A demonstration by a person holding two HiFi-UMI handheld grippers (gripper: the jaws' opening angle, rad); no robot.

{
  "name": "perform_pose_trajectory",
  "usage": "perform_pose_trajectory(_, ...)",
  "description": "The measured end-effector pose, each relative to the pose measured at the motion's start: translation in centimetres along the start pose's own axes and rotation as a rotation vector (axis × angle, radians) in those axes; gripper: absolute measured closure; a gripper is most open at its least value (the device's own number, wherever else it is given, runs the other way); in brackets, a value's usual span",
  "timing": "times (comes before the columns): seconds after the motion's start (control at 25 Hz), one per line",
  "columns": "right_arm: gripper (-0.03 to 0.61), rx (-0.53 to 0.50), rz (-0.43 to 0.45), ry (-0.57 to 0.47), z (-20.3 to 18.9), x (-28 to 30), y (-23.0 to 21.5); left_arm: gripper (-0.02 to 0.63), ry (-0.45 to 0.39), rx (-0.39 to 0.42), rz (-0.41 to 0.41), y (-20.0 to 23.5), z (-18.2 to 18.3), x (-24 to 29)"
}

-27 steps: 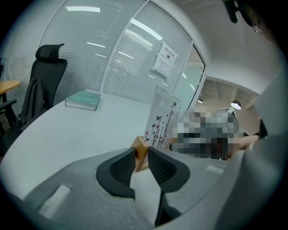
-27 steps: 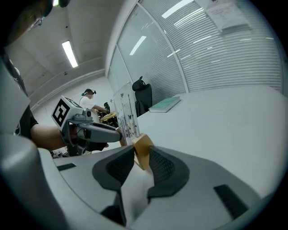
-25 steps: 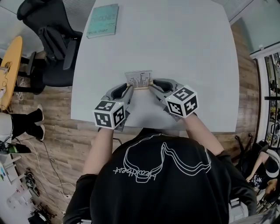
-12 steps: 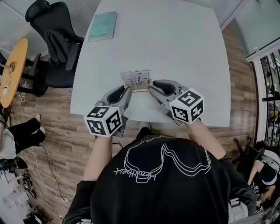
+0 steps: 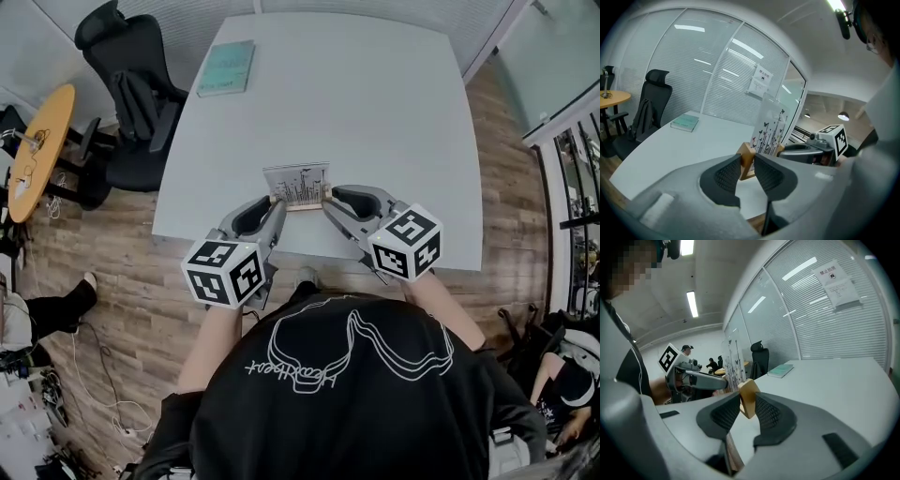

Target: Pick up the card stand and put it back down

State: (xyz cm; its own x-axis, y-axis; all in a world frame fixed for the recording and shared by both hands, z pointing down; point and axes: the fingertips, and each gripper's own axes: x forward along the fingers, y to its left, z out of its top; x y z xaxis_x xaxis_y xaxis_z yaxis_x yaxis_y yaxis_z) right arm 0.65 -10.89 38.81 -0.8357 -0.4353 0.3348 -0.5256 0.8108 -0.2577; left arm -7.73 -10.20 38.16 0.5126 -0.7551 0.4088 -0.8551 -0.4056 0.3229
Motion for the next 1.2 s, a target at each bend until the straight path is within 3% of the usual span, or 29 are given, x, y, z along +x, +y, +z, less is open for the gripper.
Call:
perform_pose_trajectory(0.64, 0.476, 0.005, -0.008, -0.029, -0.2, -2.5, 1.9, 0.518, 0.001, 0.045, 0.006, -2.5, -0.1, -1.9)
perform_pose_trajectory(1.2, 0.476, 0.022, -0.054, -0.028, 0.6, 0.6, 1.1, 0.518, 0.026, 0.058, -0.036, 0.7, 0.6, -1.0)
